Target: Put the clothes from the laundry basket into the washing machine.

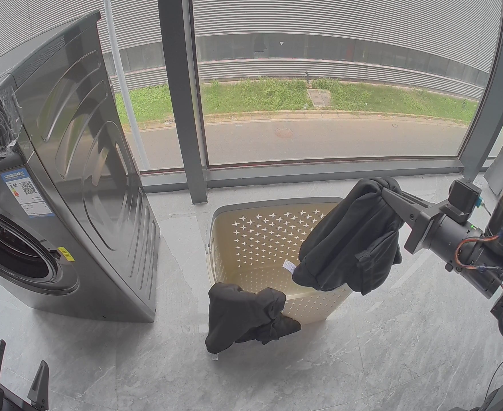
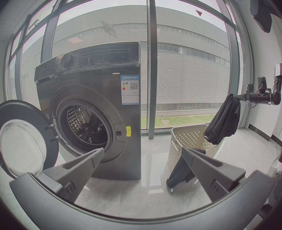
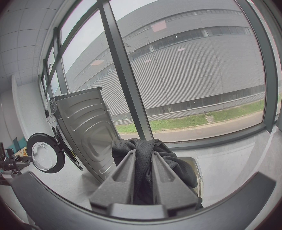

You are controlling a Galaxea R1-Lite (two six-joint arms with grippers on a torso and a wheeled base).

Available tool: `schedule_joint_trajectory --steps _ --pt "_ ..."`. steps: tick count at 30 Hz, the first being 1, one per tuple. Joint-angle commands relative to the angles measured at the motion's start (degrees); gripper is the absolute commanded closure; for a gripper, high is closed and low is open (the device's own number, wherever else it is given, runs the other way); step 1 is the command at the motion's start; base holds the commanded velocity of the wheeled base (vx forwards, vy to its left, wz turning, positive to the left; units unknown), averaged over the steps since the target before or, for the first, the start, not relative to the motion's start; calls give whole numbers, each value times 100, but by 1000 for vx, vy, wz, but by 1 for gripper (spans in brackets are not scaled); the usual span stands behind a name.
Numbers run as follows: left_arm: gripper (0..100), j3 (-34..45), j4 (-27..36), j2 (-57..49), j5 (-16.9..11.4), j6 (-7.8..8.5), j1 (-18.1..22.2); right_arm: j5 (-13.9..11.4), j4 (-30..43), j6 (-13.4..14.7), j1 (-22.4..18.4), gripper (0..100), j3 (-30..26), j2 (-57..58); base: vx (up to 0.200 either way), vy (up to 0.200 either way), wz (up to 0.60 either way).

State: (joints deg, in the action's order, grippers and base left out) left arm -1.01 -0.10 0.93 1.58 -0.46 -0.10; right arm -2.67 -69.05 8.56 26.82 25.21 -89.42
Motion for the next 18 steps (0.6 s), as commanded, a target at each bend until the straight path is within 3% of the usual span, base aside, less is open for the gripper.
schedule_joint_trajectory --steps 1,6,12,18 --pt "0 101 1 -84 -18 2 1 -23 14 -56 34 100 -122 452 -200 0 0" --pt "0 101 1 -93 -18 2 1 -243 49 -100 51 100 -376 645 -200 0 0" --pt "0 101 1 -84 -18 2 1 -296 383 -161 51 100 -526 829 0 0 0" --pt "0 101 1 -84 -27 -15 1 -419 480 -170 60 100 -667 882 0 200 0"
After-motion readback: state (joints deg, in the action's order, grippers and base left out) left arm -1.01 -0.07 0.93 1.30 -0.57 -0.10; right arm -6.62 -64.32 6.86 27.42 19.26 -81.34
